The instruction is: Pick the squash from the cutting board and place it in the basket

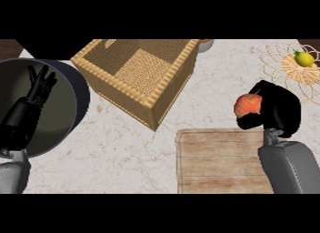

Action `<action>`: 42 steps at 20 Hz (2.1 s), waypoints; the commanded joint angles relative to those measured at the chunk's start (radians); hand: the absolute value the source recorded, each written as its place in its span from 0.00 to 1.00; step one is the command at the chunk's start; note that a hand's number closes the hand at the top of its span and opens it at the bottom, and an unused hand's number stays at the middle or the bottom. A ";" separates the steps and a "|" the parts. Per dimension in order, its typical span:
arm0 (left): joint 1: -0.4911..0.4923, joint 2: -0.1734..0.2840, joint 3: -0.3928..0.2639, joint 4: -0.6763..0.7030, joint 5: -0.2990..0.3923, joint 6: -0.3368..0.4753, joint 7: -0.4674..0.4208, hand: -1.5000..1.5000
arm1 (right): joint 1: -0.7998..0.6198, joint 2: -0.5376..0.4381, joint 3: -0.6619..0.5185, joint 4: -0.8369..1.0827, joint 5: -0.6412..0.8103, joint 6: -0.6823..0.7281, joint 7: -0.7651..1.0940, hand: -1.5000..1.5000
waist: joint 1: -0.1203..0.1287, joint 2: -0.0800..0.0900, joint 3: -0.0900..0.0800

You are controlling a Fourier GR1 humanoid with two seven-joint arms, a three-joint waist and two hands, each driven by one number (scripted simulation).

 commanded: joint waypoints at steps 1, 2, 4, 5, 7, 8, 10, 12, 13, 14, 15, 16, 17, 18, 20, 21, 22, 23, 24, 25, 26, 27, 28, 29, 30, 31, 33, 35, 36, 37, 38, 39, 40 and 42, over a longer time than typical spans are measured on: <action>-0.020 0.009 0.015 -0.006 0.022 -0.013 0.032 0.50 | -0.073 0.039 -0.052 -0.149 -0.059 -0.131 -0.030 1.00 | 0.005 0.000 0.004; 0.020 -0.006 -0.015 -0.027 -0.010 0.000 -0.002 0.50 | -0.074 0.076 -0.018 -0.200 -0.062 -0.123 -0.015 1.00 | 0.010 -0.002 0.003; -0.014 -0.001 -0.010 -0.025 -0.007 0.001 0.024 0.50 | -0.166 0.089 -0.030 -0.242 -0.089 -0.117 -0.009 1.00 | 0.015 0.002 0.003; -0.005 -0.013 -0.008 0.008 -0.014 0.013 -0.017 0.50 | -0.176 0.081 -0.025 -0.302 -0.118 -0.059 0.001 1.00 | 0.007 0.003 0.002; -0.035 0.005 0.010 0.017 0.011 -0.010 0.007 0.50 | -0.288 0.064 -0.018 -0.288 -0.079 -0.018 0.036 1.00 | 0.018 0.006 0.001; -0.032 -0.026 -0.018 -0.001 -0.014 0.018 0.019 0.50 | -0.313 0.060 -0.024 -0.294 -0.089 0.009 0.045 1.00 | 0.018 0.006 0.002; 0.009 0.001 -0.007 -0.011 0.001 -0.017 -0.014 0.50 | -0.462 0.092 -0.023 -0.240 -0.113 0.079 0.105 1.00 | 0.031 0.007 0.001; -0.089 0.022 0.020 0.074 0.010 -0.021 -0.013 0.50 | -0.565 0.085 -0.057 -0.243 -0.178 0.159 0.128 1.00 | 0.019 0.008 0.001; -0.029 -0.022 -0.025 -0.019 -0.023 0.015 0.010 0.50 | -0.584 0.142 -0.019 -0.225 -0.155 0.133 0.165 1.00 | 0.030 0.006 0.001; -0.060 -0.003 0.003 0.049 -0.006 -0.001 -0.022 0.50 | -0.632 0.150 -0.049 -0.148 -0.175 0.102 0.145 1.00 | 0.029 0.010 0.001; 0.021 -0.017 -0.021 -0.029 -0.018 0.003 -0.016 0.50 | -0.690 0.145 -0.073 -0.091 -0.189 0.111 0.147 1.00 | 0.041 0.009 0.001; -0.065 0.023 0.010 0.009 0.027 -0.045 0.028 0.50 | -0.754 0.146 -0.071 -0.070 -0.189 0.175 0.201 1.00 | 0.032 0.008 0.001; -0.046 -0.019 -0.026 0.027 -0.023 0.003 0.009 0.50 | -0.795 0.168 -0.054 -0.013 -0.171 0.148 0.225 1.00 | 0.033 0.010 0.001; -0.049 -0.039 -0.038 0.031 -0.016 0.004 0.004 0.50 | -0.840 0.168 -0.070 0.005 -0.208 0.151 0.244 1.00 | 0.033 0.010 0.001; -0.038 -0.026 -0.029 0.016 -0.021 0.004 0.004 0.50 | -0.886 0.169 -0.074 0.139 -0.227 0.108 0.223 1.00 | 0.041 0.012 0.001; -0.060 -0.008 -0.008 0.075 -0.008 -0.014 -0.024 0.50 | -0.892 0.169 -0.080 0.136 -0.239 0.104 0.230 1.00 | 0.030 0.011 0.001; -0.053 -0.001 -0.002 0.040 -0.011 -0.006 -0.029 0.50 | -0.963 0.170 -0.104 0.221 -0.243 0.074 0.206 1.00 | 0.042 0.013 0.001; -0.087 -0.012 -0.017 0.050 -0.015 -0.004 0.005 0.50 | -1.012 0.170 -0.125 0.286 -0.237 0.084 0.238 1.00 | 0.041 0.014 0.001; -0.047 -0.003 -0.008 0.032 0.004 -0.025 -0.011 0.50 | -1.039 0.170 -0.160 0.332 -0.248 0.077 0.221 1.00 | 0.045 0.014 0.001; -0.062 -0.009 0.003 0.088 -0.008 -0.002 -0.064 0.50 | -1.050 0.170 -0.123 0.399 -0.245 0.002 0.224 1.00 | 0.049 0.017 0.000; -0.121 -0.007 -0.012 0.088 -0.019 -0.003 0.002 0.50 | -1.088 0.170 -0.116 0.418 -0.270 0.020 0.267 1.00 | 0.043 0.015 0.001; -0.060 -0.005 -0.017 0.017 -0.007 -0.019 0.001 0.50 | -1.059 0.170 -0.130 0.472 -0.291 -0.017 0.223 1.00 | 0.054 0.015 0.001; -0.044 -0.032 -0.041 0.065 -0.031 -0.002 -0.047 0.50 | -1.072 0.170 -0.077 0.516 -0.316 -0.063 0.234 1.00 | 0.058 0.017 0.000; -0.065 -0.021 -0.027 0.057 -0.023 -0.004 -0.030 0.50 | -1.150 0.170 -0.129 0.576 -0.316 -0.026 0.251 1.00 | 0.058 0.017 0.000; -0.071 -0.017 -0.031 0.027 -0.012 -0.018 0.008 0.50 | -1.134 0.170 -0.145 0.627 -0.319 -0.038 0.175 1.00 | 0.058 0.018 0.001; -0.098 -0.028 -0.032 0.048 -0.037 0.017 0.008 0.50 | -1.126 0.170 -0.110 0.656 -0.334 -0.047 0.203 1.00 | 0.054 0.018 0.001; -0.014 -0.011 -0.029 -0.027 -0.008 -0.023 0.000 0.50 | -1.190 0.170 -0.155 0.713 -0.352 0.017 0.221 1.00 | 0.061 0.014 0.001; -0.074 0.002 -0.009 0.045 -0.004 -0.026 -0.008 0.50 | -1.177 0.170 -0.149 0.789 -0.387 -0.053 0.175 1.00 | 0.054 0.019 0.001; -0.039 0.004 0.000 0.031 0.003 -0.027 -0.026 0.50 | -1.192 0.170 -0.102 0.781 -0.415 -0.043 0.254 1.00 | 0.054 0.014 0.001; -0.058 0.017 0.010 0.020 0.030 -0.054 -0.005 0.50 | -1.204 0.170 -0.128 0.810 -0.411 -0.008 0.235 1.00 | 0.050 0.014 0.001; -0.079 -0.018 -0.019 0.081 -0.022 -0.004 -0.038 0.50 | -1.236 0.170 -0.101 0.869 -0.395 -0.050 0.258 1.00 | 0.053 0.019 0.000; -0.047 -0.004 -0.008 0.031 0.000 -0.022 -0.028 0.50 | -1.196 0.170 -0.072 0.876 -0.396 0.005 0.256 1.00 | 0.055 0.015 0.000; -0.083 -0.008 -0.005 0.082 -0.019 0.000 -0.037 0.50 | -1.228 0.170 -0.080 0.913 -0.350 0.061 0.252 1.00 | 0.043 0.020 0.000; -0.055 -0.013 -0.007 0.054 -0.022 0.006 -0.024 0.50 | -1.278 0.158 -0.066 0.894 -0.346 0.148 0.333 1.00 | 0.032 0.009 0.001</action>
